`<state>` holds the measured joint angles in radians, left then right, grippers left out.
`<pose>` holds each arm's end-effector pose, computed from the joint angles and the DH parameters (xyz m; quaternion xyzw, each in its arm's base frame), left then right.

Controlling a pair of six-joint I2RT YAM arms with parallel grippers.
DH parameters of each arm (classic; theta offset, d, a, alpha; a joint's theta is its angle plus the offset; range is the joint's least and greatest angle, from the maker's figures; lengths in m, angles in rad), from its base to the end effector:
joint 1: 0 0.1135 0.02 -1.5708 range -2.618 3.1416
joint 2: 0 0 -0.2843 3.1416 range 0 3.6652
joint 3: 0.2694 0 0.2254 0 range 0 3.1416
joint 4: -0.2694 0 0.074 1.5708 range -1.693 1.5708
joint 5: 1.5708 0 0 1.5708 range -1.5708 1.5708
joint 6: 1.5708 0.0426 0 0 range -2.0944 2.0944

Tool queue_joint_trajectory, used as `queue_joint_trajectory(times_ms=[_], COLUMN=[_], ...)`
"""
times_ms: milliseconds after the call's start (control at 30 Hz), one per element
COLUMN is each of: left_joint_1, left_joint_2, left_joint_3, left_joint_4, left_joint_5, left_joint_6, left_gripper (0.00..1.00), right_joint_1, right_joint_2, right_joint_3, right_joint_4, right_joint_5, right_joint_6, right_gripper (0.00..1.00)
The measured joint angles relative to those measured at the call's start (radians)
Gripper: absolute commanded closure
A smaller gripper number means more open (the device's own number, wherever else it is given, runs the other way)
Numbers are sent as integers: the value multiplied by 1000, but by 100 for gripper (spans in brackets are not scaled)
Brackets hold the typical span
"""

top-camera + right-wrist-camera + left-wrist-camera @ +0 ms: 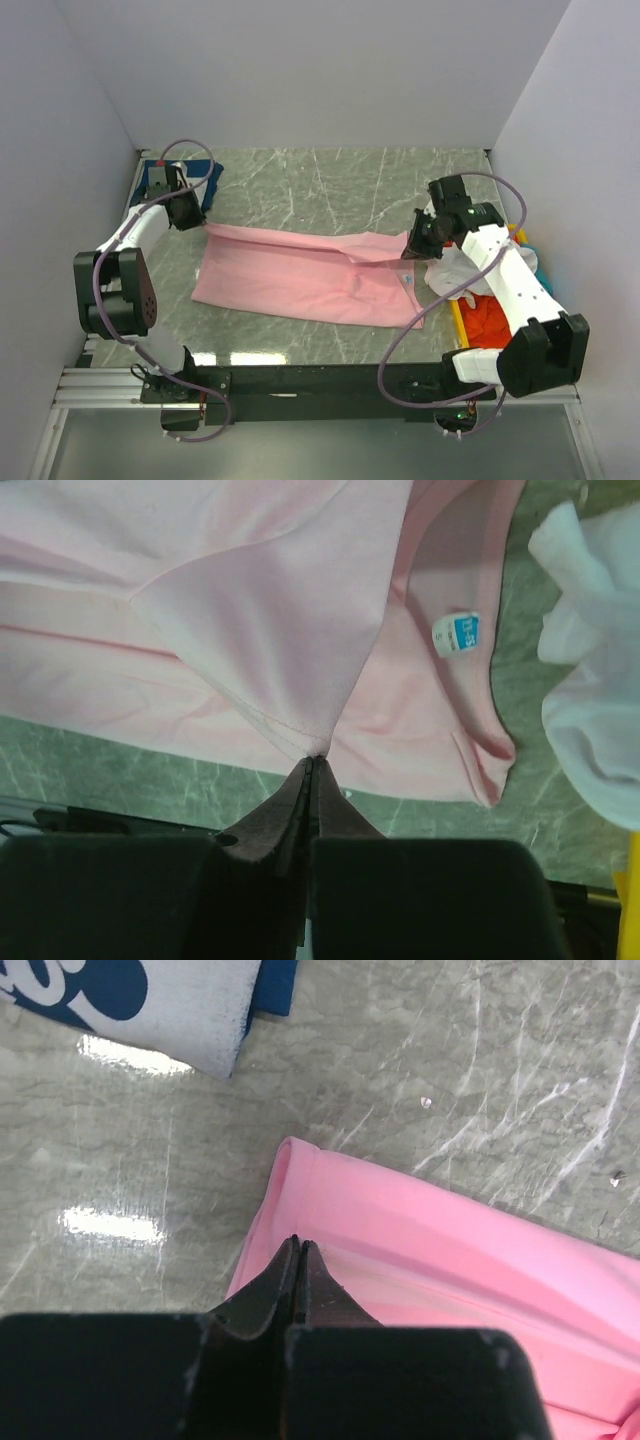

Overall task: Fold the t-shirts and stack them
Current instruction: Fold the tshirt

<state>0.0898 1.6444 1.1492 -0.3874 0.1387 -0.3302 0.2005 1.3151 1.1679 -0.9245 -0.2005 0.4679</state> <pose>0.3336 0.0241 0.2568 -0.1729 0.9234 -0.1051 0.3263 0.2210 0.0536 0.3144 0.1040 0.9588 0.1722 0.2003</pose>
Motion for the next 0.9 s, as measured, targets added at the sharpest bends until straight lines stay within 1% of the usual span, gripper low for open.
queue_joint_trajectory(times_ms=[300, 500, 733, 767, 800, 833, 867, 900], left_joint_1=[1, 2, 3, 3, 4, 5, 5, 5], left_joint_2=[-10, -11, -11, -11, -11, -11, -11, -11], left_joint_3=[-60, -68, -68, -69, -71, -74, -79, -83], left_joint_4=[-6, -18, -22, -22, -22, -23, -23, -25], left_joint_5=[-15, -32, -49, -55, -61, -68, -73, -80], left_joint_6=[-7, -8, -23, -27, -31, -33, -31, -39], left_gripper=[100, 100, 100, 98, 91, 69, 59, 52], right_joint_1=[31, 82, 92, 92, 93, 95, 95, 95], right_joint_2=[-135, -151, -161, -163, -163, -164, -164, -163], right_joint_3=[-99, -186, -237, -244, -251, -260, -269, -277], right_joint_4=[-53, -58, -56, -56, -54, -51, -50, -48], right_joint_5=[-37, -56, -54, -53, -51, -47, -41, -31], right_joint_6=[37, 77, 101, 102, 104, 105, 110, 113], right_gripper=[100, 100, 100, 100, 100, 93, 85, 80])
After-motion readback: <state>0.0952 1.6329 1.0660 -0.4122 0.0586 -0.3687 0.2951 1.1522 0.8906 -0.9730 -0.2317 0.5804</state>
